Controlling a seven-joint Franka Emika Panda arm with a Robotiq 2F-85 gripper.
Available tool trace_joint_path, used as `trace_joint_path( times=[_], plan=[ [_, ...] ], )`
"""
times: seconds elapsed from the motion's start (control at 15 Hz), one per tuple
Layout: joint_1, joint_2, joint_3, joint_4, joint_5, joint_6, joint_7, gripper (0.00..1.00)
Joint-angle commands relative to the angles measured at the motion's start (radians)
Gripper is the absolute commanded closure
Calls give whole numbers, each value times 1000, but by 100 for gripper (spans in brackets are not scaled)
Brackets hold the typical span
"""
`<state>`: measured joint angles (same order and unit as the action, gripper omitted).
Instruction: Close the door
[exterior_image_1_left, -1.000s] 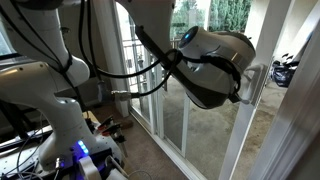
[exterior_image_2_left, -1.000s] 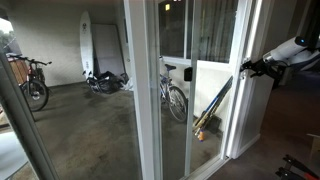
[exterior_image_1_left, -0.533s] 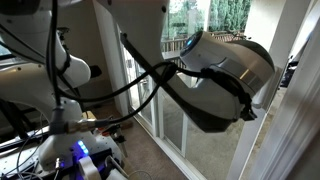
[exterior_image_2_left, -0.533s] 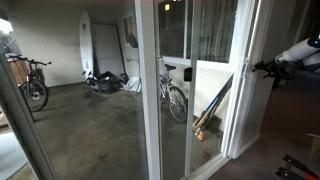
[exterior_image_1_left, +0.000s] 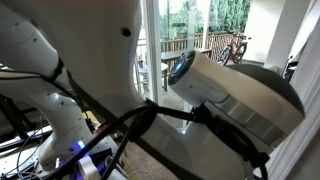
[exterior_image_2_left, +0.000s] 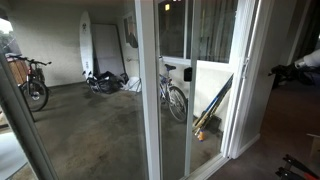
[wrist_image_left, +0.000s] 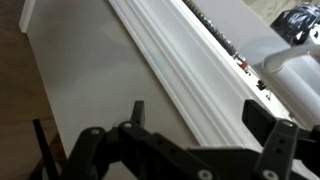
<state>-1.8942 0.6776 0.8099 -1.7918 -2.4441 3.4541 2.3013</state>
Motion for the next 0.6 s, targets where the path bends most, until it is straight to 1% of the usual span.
trace_joint_path(
  times=[0.0,0.2,0.27,0.33,0.53],
  plan=[
    [-131,-17,132,-170,-136,0,16,0],
    [-216,-51,224,-275,-200,0,19,0],
    [-227,-74,233,-308,-158,0,-30,0],
    [-249,-88,260,-337,-162,0,-33,0],
    [-286,-134,324,-385,-161,0,-29,0]
  ],
)
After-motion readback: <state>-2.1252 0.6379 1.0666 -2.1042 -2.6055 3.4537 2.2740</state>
